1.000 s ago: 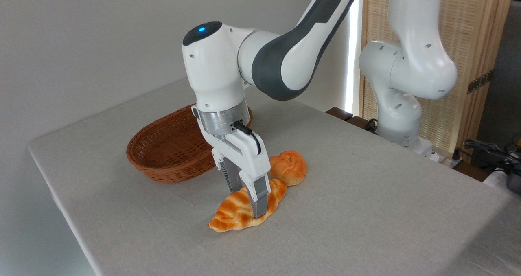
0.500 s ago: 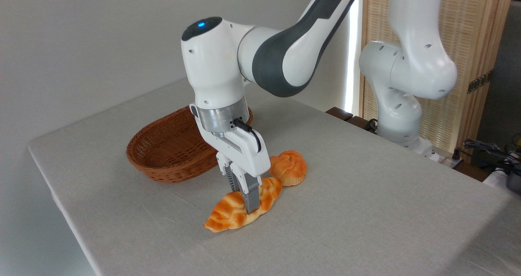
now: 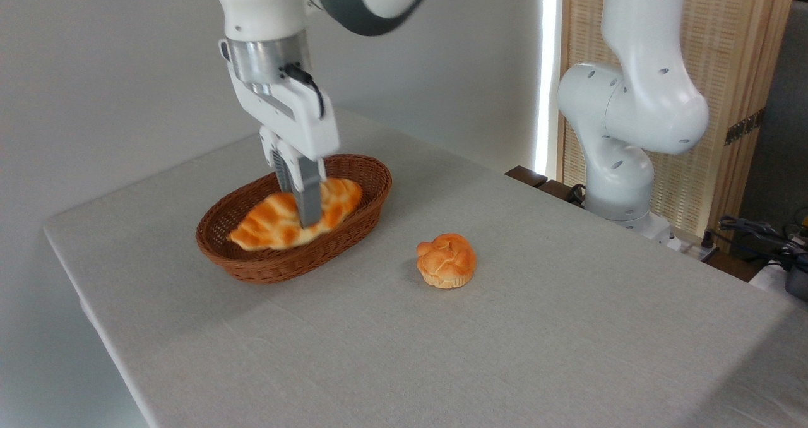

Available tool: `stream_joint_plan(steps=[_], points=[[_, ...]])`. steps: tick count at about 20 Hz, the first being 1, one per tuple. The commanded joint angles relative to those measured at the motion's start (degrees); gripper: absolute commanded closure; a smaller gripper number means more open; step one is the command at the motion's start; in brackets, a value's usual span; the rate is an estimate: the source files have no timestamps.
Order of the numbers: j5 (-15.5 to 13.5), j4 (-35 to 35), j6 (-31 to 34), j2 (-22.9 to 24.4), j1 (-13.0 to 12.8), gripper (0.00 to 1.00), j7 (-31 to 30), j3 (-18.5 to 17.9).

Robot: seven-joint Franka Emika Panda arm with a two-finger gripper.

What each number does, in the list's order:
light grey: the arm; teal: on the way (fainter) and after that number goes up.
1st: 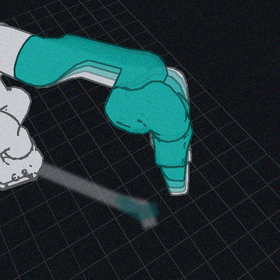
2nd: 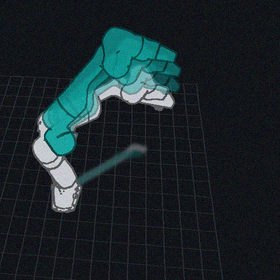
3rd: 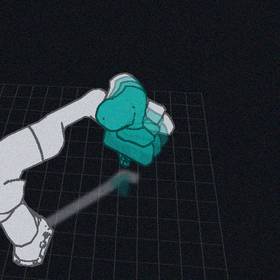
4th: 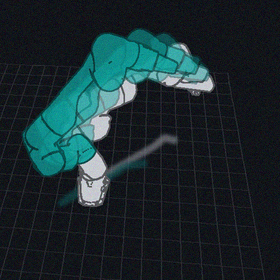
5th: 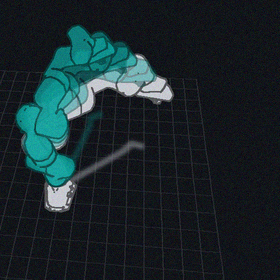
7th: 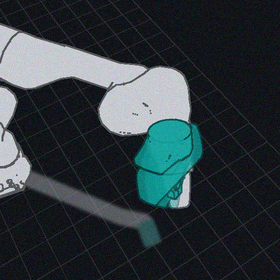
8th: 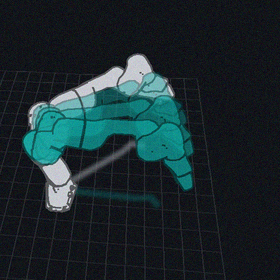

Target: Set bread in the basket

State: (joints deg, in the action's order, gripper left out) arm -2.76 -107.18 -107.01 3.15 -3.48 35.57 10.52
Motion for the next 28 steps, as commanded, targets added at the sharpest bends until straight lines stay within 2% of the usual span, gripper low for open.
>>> stream_joint_plan(steps=[1,2,3,4,5,6,7,8,12,14,20,23,26,27,28], points=[[-0.76,0.92,-3.02,-2.62,-0.12,0.7,-2.95,7.75],[-0.67,0.92,-4.6,-3.58,-0.13,0.67,-5.22,9.16],[-0.32,0.66,-6.79,-4.89,-0.21,0.58,-7.85,9.96],[-0.14,0.66,-9.25,-6.56,-0.3,0.44,-9.88,10.4],[-0.06,0.66,-12.06,-8.23,-0.91,0.37,-11.21,10.4],[0.03,0.48,-14.43,-9.81,-1.7,0.23,-12.09,10.4],[0.12,0.4,-16.11,-11.13,-1.88,0.18,-12.71,10.4],[0.38,0.22,-16.91,-11.67,-1.88,0.17,-12.71,10.4],[8.72,0.22,-16.39,-11.59,-2.93,0.06,-12.71,10.49],[10.75,0.22,-16.22,-11.59,-3.03,0.0,-12.71,11.19],[10.5,0.74,-16.22,-9.66,-3.11,0.0,-14.11,15.4],[9.62,1.18,-16.39,-8.25,-3.03,0.0,-22.62,16.99],[9.61,3.03,-16.13,-6.76,-2.85,0.0,-24.32,16.47],[9.87,3.03,-16.04,-5.71,-2.41,0.0,-24.06,15.6],[9.88,3.03,-15.78,-4.92,-2.41,0.0,-23.79,13.06]])
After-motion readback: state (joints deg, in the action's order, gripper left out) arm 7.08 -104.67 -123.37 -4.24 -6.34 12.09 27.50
